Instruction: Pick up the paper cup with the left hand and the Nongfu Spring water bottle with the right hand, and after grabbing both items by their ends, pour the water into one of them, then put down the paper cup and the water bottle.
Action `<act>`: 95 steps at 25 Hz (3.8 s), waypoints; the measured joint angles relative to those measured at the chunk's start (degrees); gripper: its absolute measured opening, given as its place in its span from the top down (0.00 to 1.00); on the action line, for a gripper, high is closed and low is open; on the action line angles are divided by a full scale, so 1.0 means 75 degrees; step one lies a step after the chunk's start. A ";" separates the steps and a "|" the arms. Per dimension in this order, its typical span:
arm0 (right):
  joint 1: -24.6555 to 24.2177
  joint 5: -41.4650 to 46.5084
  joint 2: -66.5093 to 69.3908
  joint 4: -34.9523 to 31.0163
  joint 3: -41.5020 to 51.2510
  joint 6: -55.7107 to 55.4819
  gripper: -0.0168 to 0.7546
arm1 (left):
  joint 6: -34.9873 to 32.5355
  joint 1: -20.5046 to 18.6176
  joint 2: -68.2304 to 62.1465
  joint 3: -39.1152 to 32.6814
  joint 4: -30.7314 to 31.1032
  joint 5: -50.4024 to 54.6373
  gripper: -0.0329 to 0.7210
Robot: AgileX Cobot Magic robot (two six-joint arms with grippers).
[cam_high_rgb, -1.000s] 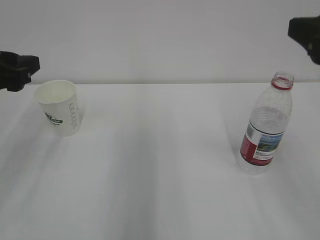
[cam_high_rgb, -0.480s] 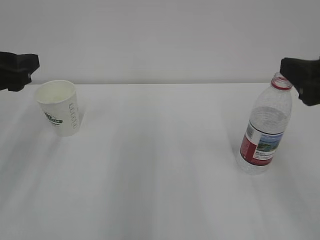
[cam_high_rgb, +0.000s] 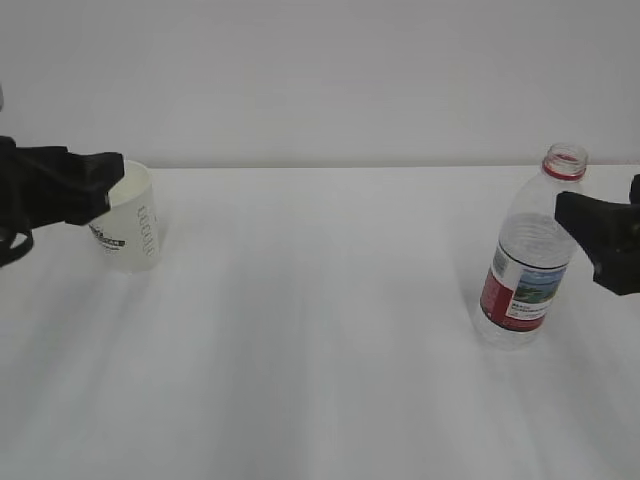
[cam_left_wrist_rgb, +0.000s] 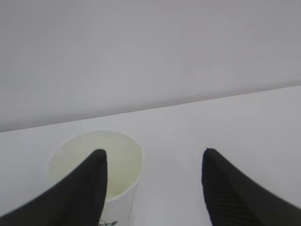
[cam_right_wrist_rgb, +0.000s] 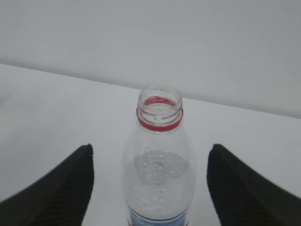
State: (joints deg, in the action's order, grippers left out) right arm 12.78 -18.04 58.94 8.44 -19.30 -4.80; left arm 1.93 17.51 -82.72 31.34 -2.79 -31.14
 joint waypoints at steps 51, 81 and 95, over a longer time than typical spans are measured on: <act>0.0000 -0.6333 0.5544 -0.0721 0.2064 -0.0432 0.24 | 0.0000 0.0150 -0.1519 -0.1873 0.0042 -0.2906 0.35; 0.0000 -0.6351 0.6262 -0.0864 0.0605 -0.0417 0.12 | 0.0000 0.0150 -0.2011 -0.1873 0.1141 -0.3652 0.35; 0.0000 -0.6356 0.6806 -0.0864 -0.0124 -0.0405 0.12 | 0.0000 0.0150 -0.2026 -0.1873 0.1141 -0.3652 0.35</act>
State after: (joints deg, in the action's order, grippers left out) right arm 12.78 -65.71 109.99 1.96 -20.24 -7.83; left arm 1.93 18.63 -97.92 17.29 5.76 -58.53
